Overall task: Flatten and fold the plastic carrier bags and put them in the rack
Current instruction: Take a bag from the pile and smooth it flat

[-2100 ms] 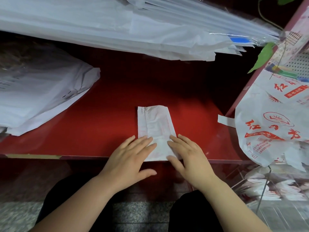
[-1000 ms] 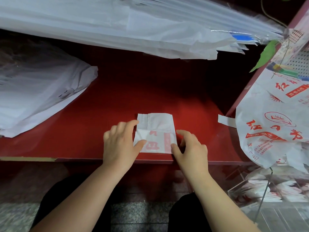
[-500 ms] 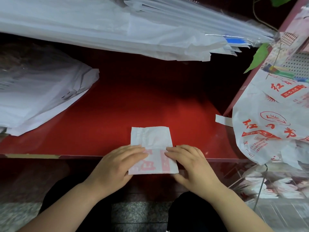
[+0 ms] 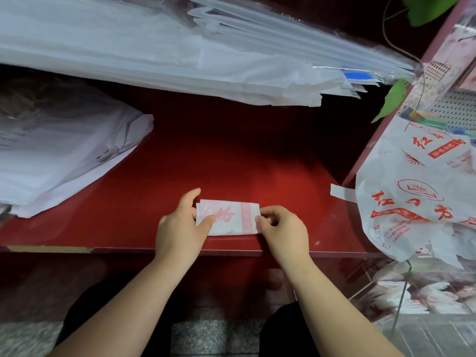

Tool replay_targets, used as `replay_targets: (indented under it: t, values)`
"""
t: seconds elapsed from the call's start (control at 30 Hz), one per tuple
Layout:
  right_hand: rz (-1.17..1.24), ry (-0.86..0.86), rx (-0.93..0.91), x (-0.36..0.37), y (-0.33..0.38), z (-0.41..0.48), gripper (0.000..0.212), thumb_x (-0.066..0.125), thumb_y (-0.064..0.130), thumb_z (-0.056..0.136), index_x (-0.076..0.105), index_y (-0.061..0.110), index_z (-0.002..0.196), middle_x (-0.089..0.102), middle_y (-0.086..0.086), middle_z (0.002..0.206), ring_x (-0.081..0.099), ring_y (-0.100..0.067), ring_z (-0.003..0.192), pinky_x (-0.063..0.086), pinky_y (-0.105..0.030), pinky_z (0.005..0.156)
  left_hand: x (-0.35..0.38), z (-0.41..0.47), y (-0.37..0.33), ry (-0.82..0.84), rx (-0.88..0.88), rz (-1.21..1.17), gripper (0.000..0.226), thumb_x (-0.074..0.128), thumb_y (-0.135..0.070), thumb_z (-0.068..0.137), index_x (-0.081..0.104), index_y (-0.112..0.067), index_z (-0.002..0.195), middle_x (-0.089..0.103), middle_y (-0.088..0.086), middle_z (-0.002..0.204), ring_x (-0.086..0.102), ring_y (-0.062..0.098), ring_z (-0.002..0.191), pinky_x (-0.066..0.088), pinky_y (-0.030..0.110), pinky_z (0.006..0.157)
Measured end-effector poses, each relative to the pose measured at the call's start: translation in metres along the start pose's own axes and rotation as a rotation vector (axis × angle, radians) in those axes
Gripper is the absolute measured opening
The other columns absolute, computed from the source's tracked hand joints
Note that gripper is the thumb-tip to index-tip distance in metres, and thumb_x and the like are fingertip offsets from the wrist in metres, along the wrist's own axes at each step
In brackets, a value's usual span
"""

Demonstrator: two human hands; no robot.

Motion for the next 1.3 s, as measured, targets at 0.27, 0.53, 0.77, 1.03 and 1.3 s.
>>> replay_targets:
  t: [0.27, 0.53, 0.77, 1.03, 1.3]
  values:
    - [-0.374, -0.073, -0.120, 0.005, 0.018, -0.003, 0.030, 0.050, 0.027, 0.089, 0.053, 0.021, 0.118, 0.063, 0.002, 0.099, 0.057, -0.023, 0.093, 0.026, -0.029, 0.070, 0.004, 0.000, -0.012, -0.063, 0.188, 0.339, 0.051, 0.053, -0.023, 0.090, 0.038, -0.019, 0.139, 0.046, 0.005, 0.134, 0.040, 0.022, 0.124, 0.025, 0.031, 0.105]
    - [-0.424, 0.055, -0.468, 0.019, 0.034, -0.028, 0.047, 0.034, 0.050, 0.089, 0.071, 0.022, 0.097, 0.069, 0.003, 0.108, 0.062, -0.028, 0.106, 0.046, -0.040, 0.082, 0.035, -0.031, -0.019, 0.220, 0.735, 0.649, 0.063, 0.019, -0.065, 0.086, 0.053, -0.024, 0.119, 0.064, -0.003, 0.118, 0.061, 0.015, 0.109, 0.027, 0.030, 0.094]
    - [-0.432, 0.142, -0.593, 0.017, 0.029, -0.051, 0.044, 0.042, 0.039, 0.065, 0.065, 0.020, 0.098, 0.070, 0.003, 0.104, 0.067, -0.019, 0.095, 0.053, -0.039, 0.078, 0.014, -0.045, -0.028, 0.157, 0.772, 0.300, 0.041, 0.039, -0.024, 0.062, 0.049, -0.033, 0.101, 0.070, -0.010, 0.090, 0.044, 0.004, 0.084, 0.030, 0.018, 0.072]
    - [0.020, 0.145, -0.330, -0.039, 0.004, -0.072, 0.026, 0.049, 0.028, 0.078, 0.066, 0.008, 0.074, 0.055, 0.009, 0.056, 0.050, -0.003, 0.058, 0.032, -0.017, 0.056, 0.002, -0.048, -0.056, 0.216, 0.375, -0.336, 0.023, 0.064, -0.032, 0.061, 0.063, -0.052, 0.073, 0.065, -0.022, 0.076, 0.055, -0.007, 0.067, 0.037, 0.003, 0.062]
    - [0.336, 0.046, -0.035, -0.118, -0.064, -0.084, 0.020, 0.059, 0.009, 0.087, 0.060, 0.025, 0.076, 0.054, 0.025, 0.051, 0.049, 0.009, 0.052, 0.036, -0.006, 0.055, 0.073, -0.066, -0.124, 0.456, 0.295, -0.340, 0.027, 0.065, 0.001, 0.080, 0.061, -0.022, 0.066, 0.062, -0.014, 0.050, 0.051, -0.001, 0.044, 0.038, 0.010, 0.047]
Point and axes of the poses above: each hand's wrist, its own z-axis towards the middle knuckle, its own x-axis out of the palm, y = z × x, the point moved 9 cm from there along z, towards the middle knuckle
